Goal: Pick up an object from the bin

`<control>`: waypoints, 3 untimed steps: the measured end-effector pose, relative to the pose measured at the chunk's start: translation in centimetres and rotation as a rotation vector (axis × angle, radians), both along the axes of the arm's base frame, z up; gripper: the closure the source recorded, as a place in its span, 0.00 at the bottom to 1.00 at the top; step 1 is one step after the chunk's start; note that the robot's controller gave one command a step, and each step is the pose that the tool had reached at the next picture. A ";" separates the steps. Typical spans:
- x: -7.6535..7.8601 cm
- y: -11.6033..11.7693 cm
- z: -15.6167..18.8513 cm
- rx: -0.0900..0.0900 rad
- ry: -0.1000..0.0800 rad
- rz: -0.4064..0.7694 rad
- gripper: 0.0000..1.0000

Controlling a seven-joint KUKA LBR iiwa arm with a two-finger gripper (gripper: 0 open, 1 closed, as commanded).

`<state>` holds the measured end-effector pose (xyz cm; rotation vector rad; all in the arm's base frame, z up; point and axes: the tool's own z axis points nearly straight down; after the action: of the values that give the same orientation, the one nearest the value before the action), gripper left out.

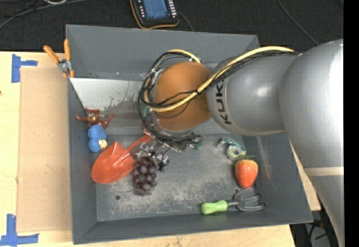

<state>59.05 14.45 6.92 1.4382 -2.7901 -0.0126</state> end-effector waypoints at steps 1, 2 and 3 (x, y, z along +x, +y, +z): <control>0.0 0.0 0.0 0.000 0.000 -0.001 1.00; 0.0 0.0 0.0 0.001 0.001 -0.004 1.00; -0.2 0.0 2.4 0.000 0.006 -0.006 1.00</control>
Offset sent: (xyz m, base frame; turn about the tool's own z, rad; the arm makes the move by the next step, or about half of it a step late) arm -0.0001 -0.0003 0.0026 0.0007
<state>58.84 14.45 9.29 1.4271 -2.7894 -0.0169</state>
